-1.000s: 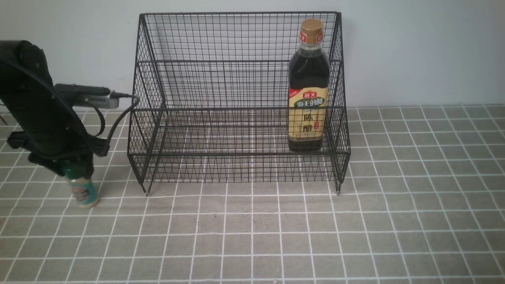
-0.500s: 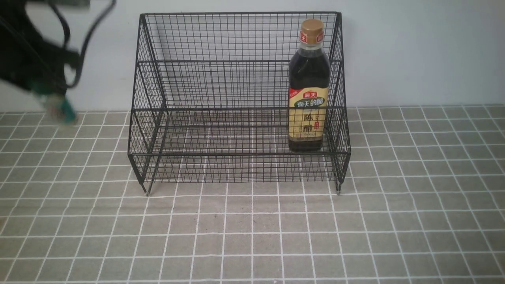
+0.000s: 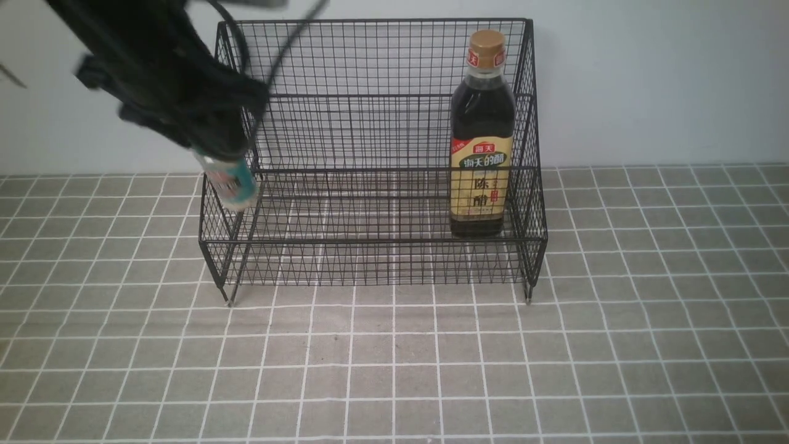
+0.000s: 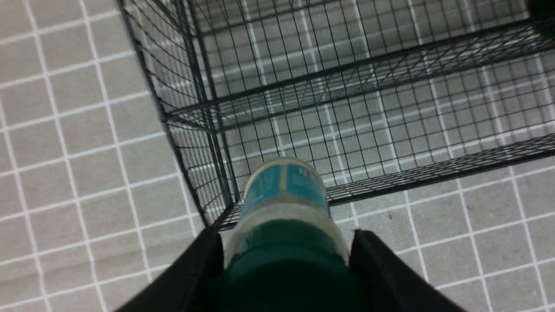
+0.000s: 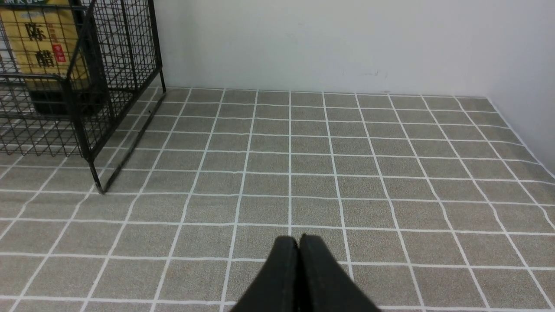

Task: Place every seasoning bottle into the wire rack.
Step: Use the left arm to put the condiment bottle back on the shelf

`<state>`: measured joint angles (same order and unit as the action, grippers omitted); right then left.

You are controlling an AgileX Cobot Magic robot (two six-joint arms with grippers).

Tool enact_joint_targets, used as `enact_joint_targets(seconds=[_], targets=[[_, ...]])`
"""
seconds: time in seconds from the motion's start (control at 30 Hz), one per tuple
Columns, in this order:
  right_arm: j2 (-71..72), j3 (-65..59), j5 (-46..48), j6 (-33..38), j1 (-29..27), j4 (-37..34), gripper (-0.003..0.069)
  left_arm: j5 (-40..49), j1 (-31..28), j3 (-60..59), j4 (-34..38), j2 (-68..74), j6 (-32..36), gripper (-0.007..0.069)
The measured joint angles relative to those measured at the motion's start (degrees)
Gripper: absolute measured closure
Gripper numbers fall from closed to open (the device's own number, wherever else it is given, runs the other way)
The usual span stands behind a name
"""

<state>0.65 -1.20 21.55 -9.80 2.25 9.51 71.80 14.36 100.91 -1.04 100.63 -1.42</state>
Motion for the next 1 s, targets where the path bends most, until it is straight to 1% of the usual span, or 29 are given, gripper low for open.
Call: enact_joint_targets(seconds=[0.43,0.7,0.8,0.9,0.97,1.0], targets=[[0.0,0.0,0.0,0.0,0.0,0.0,0.0673,-1.59,0.0,0.0,-0.83,11.93,-0.58,0.0295],[0.0,0.0,0.0,0.0,0.0,0.0,0.0673,-1.78,0.0,0.0,-0.89,14.49,-0.89,0.0295],[0.0,0.0,0.0,0.0,0.0,0.0,0.0673,-1.78,0.0,0.0,-0.89,14.66,-2.09,0.0294],[0.0,0.0,0.0,0.0,0.0,0.0,0.0673,-1.71,0.05,0.0,-1.0,14.66,-2.51,0.0267],[0.0,0.0,0.0,0.0,0.0,0.0,0.0673,-1.6,0.04,0.0,-1.02,14.69,-2.57,0.0197],[0.0,0.0,0.0,0.0,0.0,0.0,0.0673,-1.6,0.04,0.0,-1.02,14.69,-2.57,0.0192]])
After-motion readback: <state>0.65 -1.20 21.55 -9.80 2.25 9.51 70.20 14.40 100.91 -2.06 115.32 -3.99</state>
